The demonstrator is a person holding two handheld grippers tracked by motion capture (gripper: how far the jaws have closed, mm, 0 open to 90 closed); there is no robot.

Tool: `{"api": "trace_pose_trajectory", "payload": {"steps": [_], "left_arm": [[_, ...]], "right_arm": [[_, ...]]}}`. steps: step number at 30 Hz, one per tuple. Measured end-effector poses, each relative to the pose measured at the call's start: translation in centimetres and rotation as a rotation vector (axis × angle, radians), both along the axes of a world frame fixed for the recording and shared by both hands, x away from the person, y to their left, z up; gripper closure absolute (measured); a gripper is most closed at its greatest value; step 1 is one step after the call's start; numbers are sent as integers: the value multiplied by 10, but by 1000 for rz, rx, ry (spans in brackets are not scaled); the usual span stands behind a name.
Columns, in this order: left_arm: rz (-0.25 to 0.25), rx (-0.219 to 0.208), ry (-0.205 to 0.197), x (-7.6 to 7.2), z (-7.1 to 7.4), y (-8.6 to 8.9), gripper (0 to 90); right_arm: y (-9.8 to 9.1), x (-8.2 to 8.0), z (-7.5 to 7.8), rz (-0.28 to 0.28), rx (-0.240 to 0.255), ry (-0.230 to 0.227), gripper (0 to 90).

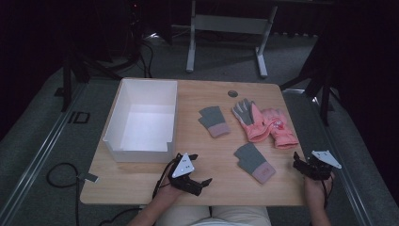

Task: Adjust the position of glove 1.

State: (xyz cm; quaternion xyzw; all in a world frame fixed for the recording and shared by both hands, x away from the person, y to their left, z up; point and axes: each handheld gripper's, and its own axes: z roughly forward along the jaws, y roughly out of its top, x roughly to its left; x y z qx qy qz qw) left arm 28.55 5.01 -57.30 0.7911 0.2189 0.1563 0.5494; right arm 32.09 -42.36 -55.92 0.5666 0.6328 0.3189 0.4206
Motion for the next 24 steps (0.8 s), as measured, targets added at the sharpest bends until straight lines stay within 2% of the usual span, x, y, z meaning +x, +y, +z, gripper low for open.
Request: {"api": "trace_pose_trajectory", "payload": {"steps": [10,17,19,21,24], "left_arm": [[5,2,2,0,0,0,0],[5,0,-5,-1,0,0,0],[1,-3,-4,-1,0,0,0],[0,1,-5,-1,0,0,0],[15,0,-18,-3,0,-1,0]], "right_arm": [[-2,1,0,-19,12,7,151],[-5,2,1,-21,52,29,140],[-5,3,4,3,92,51,140],[-5,4,5,7,88,56,140],[0,6,12,12,71,94,138]]}}
